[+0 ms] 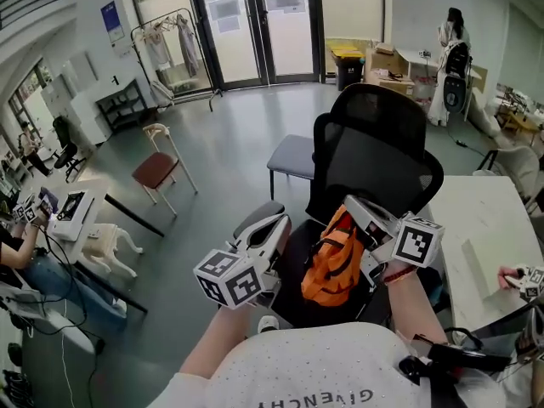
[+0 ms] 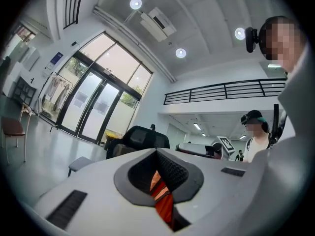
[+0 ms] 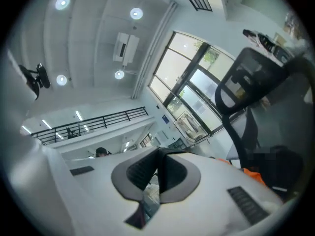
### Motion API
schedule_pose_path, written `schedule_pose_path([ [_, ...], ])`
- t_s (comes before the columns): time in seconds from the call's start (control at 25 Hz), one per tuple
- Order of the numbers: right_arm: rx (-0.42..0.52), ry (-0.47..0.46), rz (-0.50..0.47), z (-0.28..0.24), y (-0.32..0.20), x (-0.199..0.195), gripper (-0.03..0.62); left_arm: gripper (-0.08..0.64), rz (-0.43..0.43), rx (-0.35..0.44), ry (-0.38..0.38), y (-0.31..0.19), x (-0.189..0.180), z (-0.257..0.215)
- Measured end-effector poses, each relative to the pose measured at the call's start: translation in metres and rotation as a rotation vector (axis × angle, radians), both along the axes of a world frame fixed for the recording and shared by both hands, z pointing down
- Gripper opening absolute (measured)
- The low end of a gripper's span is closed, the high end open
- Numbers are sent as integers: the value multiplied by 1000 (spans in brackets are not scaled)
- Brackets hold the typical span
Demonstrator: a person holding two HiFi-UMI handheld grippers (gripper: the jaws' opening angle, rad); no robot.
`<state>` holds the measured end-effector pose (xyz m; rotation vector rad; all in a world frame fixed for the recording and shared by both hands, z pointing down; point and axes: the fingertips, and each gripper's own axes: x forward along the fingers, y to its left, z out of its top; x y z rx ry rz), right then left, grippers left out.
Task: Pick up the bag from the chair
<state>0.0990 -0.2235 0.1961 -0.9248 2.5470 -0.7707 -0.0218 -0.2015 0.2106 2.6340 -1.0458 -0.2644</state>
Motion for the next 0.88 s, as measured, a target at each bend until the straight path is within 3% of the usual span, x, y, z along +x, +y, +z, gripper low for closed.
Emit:
schedule_pose_path([
  [0.16,79,37,46,-20,32,57,2,5,-2,27,9,34,52,-19],
  [0.32,173,43,63,-47,55,73,2,5,9,74,21,60,70,-44],
  [0.52,264,78,49,-68,89,65,2,5,2,117,16,87,65,-62],
  [0.88,306,127,60,-92,136,47,2,5,-33,105,26,137,38,-81],
])
